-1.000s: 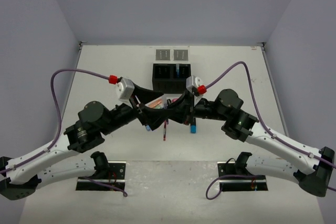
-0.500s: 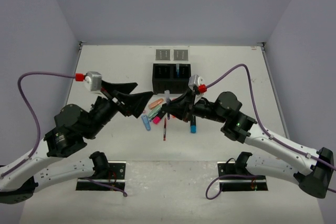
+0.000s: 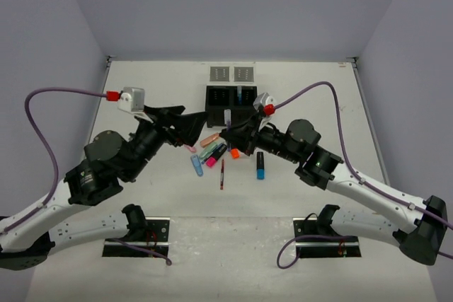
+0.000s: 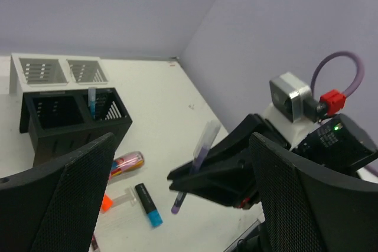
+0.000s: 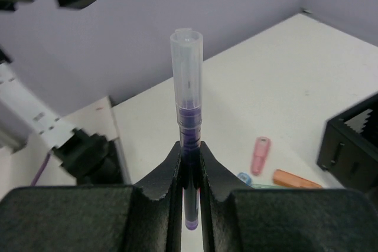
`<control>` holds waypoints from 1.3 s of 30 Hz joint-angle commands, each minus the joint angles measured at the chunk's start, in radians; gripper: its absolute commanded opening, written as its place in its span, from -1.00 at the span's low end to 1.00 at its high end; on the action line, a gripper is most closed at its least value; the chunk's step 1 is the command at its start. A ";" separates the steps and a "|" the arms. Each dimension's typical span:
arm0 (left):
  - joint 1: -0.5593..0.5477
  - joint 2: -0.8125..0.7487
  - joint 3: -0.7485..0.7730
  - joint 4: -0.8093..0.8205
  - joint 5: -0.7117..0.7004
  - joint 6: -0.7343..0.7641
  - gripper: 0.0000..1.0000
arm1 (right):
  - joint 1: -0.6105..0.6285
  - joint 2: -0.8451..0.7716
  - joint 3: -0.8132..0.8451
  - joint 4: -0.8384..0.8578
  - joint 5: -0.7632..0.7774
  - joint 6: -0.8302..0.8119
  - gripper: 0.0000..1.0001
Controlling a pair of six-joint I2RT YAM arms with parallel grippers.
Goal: Sort the stationery into containers
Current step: Place the pen in the storage box.
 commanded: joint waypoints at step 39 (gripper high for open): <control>-0.001 -0.210 -0.125 -0.462 -0.230 0.032 1.00 | -0.369 0.716 0.158 0.441 0.438 0.014 -0.39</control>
